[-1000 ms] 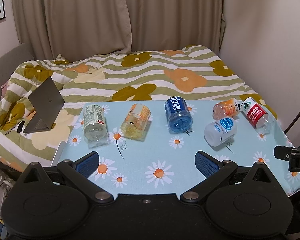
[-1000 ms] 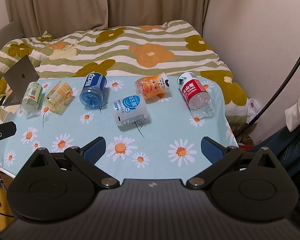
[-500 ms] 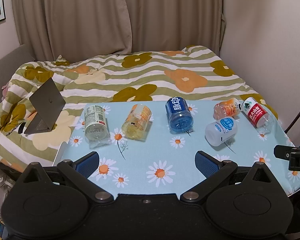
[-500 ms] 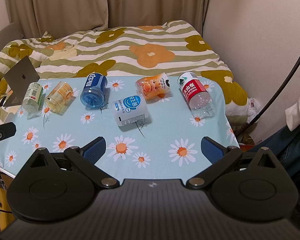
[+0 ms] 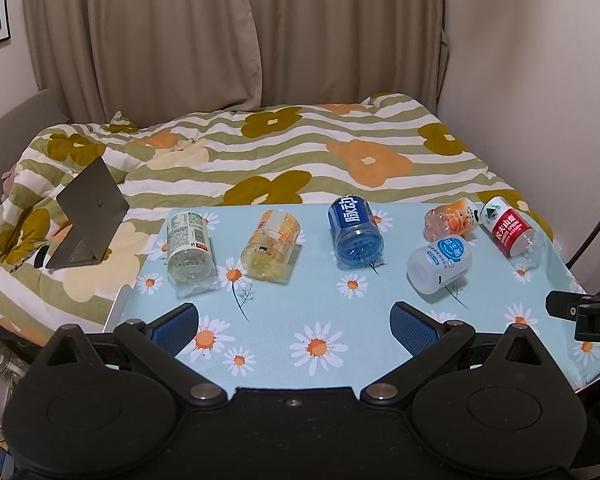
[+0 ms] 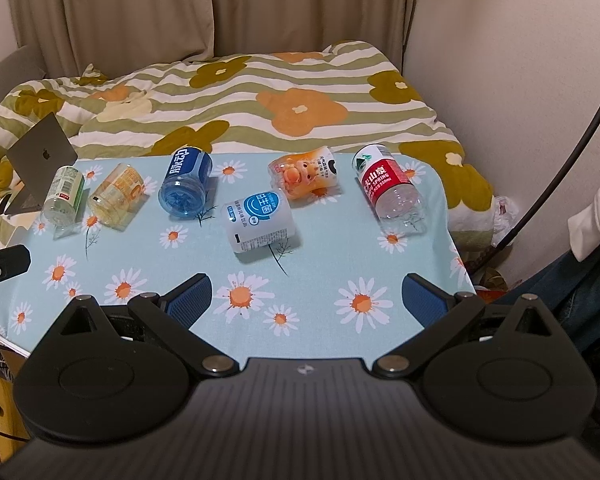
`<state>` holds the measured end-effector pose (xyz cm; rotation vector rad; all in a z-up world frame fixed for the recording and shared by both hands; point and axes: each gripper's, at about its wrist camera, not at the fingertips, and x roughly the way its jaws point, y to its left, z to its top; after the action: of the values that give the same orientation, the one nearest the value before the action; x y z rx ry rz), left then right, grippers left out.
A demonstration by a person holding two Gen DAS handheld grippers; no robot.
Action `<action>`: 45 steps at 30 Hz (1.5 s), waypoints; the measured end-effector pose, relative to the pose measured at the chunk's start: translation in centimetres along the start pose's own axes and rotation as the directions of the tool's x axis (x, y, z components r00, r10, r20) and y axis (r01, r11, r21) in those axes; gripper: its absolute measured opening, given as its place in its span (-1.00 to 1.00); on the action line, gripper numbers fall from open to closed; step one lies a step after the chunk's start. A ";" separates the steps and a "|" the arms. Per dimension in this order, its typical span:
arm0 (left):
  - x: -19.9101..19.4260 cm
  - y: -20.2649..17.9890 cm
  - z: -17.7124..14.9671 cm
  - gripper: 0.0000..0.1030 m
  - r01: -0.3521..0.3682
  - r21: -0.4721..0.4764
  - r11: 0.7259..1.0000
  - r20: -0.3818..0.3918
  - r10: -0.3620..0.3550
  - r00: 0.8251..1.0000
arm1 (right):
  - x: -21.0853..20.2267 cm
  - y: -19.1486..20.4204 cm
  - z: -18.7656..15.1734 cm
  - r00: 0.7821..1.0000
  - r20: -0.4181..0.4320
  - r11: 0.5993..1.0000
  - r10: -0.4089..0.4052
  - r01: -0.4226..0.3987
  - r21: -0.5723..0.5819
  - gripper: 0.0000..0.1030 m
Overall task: Flip cup upright
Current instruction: 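Move the left tool toward the white blue-label bottle lying on its side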
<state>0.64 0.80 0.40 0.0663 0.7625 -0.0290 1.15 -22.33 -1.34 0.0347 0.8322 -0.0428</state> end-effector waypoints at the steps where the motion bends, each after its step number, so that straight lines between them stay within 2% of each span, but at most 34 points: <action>1: 0.0 0.0 0.0 1.00 0.000 0.001 1.000 0.000 0.000 1.000 | 0.0 0.0 0.0 1.000 0.000 1.000 0.000 0.000 0.000 1.00; 26: -0.2 -0.4 0.1 1.00 -0.002 0.009 1.000 0.007 0.002 1.000 | -0.2 -0.2 0.0 1.000 0.002 1.000 0.002 -0.002 0.001 1.00; 31: -0.2 -1.0 1.1 1.00 0.005 0.046 0.999 0.012 -0.006 1.000 | -0.1 -0.4 0.0 1.000 -0.005 1.000 0.003 -0.003 0.013 1.00; 34: 0.3 -1.8 2.5 1.00 0.044 0.092 0.995 0.017 -0.046 0.999 | 0.0 -1.7 0.6 1.000 -0.019 1.000 0.012 -0.011 0.020 1.00; 38: 1.8 -4.1 4.6 1.00 0.083 0.196 0.977 0.019 -0.088 0.996 | 0.7 -3.2 0.8 0.999 -0.040 0.999 0.031 -0.030 0.026 1.00; 41: 3.7 -6.5 6.1 1.00 0.123 0.294 0.948 0.001 -0.129 0.992 | 1.7 -4.8 1.1 0.998 -0.053 0.998 0.042 -0.040 0.039 1.00; 45: 6.9 -9.6 7.6 1.00 0.208 0.386 0.899 -0.061 -0.201 0.978 | 3.1 -6.8 1.4 0.996 -0.071 0.997 0.045 -0.041 0.059 1.00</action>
<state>10.38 -9.30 0.66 0.3678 0.7722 -0.3837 3.97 -29.26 -2.78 0.1089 0.9026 -0.0254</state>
